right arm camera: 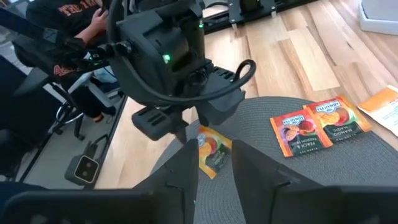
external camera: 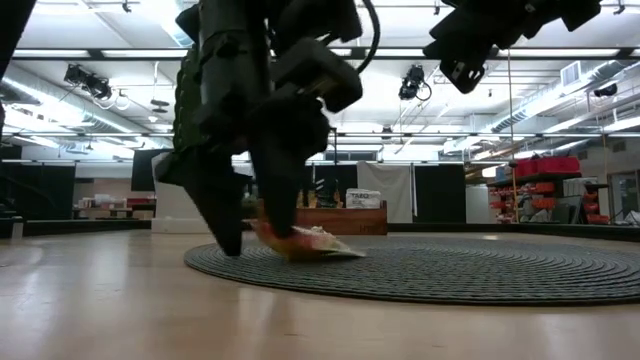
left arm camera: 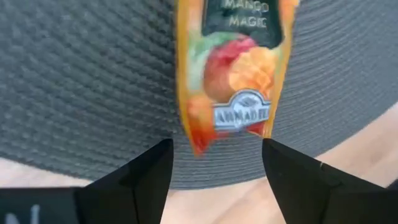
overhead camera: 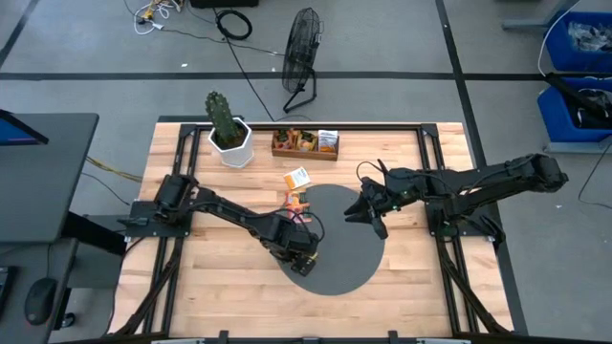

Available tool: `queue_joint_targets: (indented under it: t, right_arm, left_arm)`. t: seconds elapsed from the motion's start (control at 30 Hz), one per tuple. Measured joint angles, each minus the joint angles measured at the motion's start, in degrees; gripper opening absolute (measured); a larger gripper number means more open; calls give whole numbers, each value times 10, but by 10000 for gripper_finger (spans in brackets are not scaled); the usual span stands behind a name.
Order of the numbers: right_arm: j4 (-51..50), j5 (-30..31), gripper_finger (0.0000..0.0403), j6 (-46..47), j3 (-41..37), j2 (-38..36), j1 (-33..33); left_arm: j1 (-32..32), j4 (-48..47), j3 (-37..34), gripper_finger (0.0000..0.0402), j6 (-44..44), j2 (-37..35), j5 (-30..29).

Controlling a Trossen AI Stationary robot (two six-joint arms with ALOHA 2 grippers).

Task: Pick & Place Tea
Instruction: Put the yellow tea bag into the middle section of the wooden organizer

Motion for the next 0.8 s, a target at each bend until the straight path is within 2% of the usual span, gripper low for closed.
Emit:
queue_joint_targets:
  t: [0.17, 0.43, 0.63, 0.8]
  right_arm:
    - [4, 11, 103, 2, 0, 0, 1]
    - [6, 11, 103, 2, 0, 0, 1]
    - [7, 12, 103, 2, 0, 0, 1]
    - [7, 25, 103, 2, 0, 0, 1]
  left_arm:
    - [0, 16, 2, 232, 4, 7, 0]
    - [0, 27, 1, 167, 6, 10, -1]
    - [0, 28, 1, 105, 20, 10, -2]
    - [1, 28, 1, 33, 38, 10, -7]
